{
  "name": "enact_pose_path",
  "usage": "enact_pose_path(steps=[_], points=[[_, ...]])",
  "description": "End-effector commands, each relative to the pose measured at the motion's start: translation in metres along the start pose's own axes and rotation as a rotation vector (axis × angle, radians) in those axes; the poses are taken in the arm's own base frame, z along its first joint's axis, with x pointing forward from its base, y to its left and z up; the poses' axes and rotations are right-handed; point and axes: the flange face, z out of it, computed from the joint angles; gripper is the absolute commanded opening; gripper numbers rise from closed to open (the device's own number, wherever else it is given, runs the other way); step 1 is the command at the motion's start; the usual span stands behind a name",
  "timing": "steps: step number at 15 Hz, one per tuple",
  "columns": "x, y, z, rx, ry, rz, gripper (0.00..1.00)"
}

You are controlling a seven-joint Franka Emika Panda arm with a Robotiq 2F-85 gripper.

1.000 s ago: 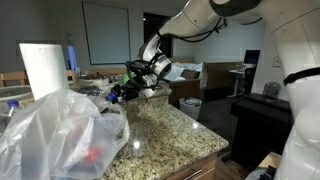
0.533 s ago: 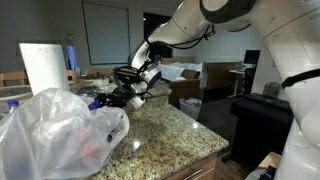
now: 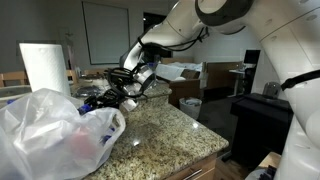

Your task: Pick up the bottles from the counter and put them in the plastic bag

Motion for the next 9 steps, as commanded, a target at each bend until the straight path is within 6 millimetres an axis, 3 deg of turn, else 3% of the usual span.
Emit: enact_pose_path(steps=[1,5,9], points=[[-0.006,0.001,-0.003,-0.046,0.007,-0.017,0.1],[0.002,0.013,-0.011,-0.108,0.058,0.005,0.1],[0.011,0.025,-0.037,-0.152,0.176,0.03,0.1]])
